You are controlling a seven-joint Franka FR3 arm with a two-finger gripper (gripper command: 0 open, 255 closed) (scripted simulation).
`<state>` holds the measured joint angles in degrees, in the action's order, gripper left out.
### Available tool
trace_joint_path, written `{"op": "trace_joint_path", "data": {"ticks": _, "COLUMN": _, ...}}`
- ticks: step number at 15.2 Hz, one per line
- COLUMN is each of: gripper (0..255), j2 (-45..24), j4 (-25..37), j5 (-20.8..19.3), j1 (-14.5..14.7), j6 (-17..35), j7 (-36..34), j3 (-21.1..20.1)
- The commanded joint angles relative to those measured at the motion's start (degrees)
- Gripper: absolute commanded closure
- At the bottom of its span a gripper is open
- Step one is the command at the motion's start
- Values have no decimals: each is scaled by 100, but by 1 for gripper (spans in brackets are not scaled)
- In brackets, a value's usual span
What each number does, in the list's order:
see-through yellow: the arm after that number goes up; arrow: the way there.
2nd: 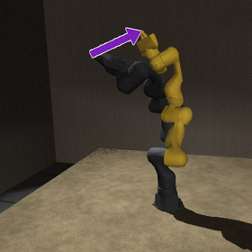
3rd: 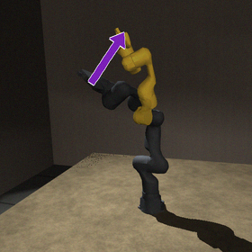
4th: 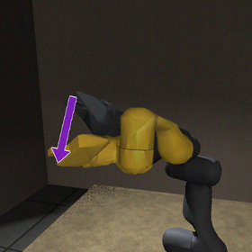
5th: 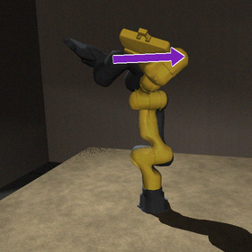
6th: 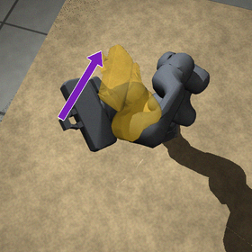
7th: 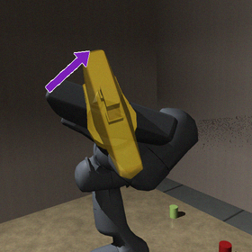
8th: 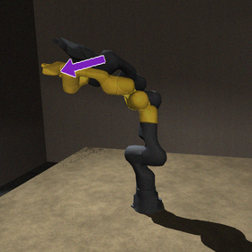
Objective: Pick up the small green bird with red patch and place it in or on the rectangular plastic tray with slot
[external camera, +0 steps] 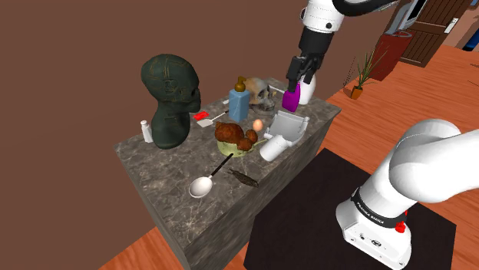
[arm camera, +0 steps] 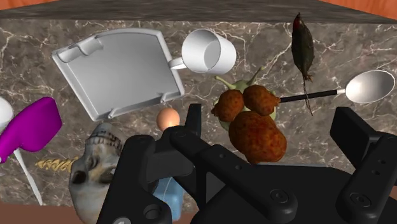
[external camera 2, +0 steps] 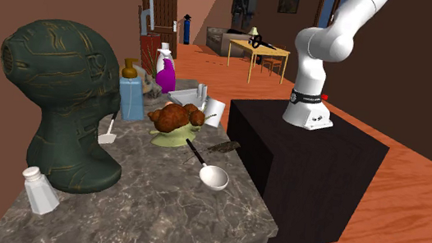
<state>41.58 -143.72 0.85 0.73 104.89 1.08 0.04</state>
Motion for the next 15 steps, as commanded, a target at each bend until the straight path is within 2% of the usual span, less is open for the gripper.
{"op": "trace_joint_path", "data": {"ticks": 1, "gripper": 0, "j2": -192, "j4": -188, "j5": 63, "j1": 71, "j6": 336, "j7": -116, "j3": -130}}
{"op": "trace_joint_path", "data": {"ticks": 8, "gripper": 0, "j2": -1259, "j4": -555, "j5": 205, "j1": 275, "j6": 1580, "j7": -452, "j3": -528}}
{"op": "trace_joint_path", "data": {"ticks": 15, "gripper": 0, "j2": -2682, "j4": -551, "j5": 190, "j1": 413, "j6": 2801, "j7": -851, "j3": -926}}
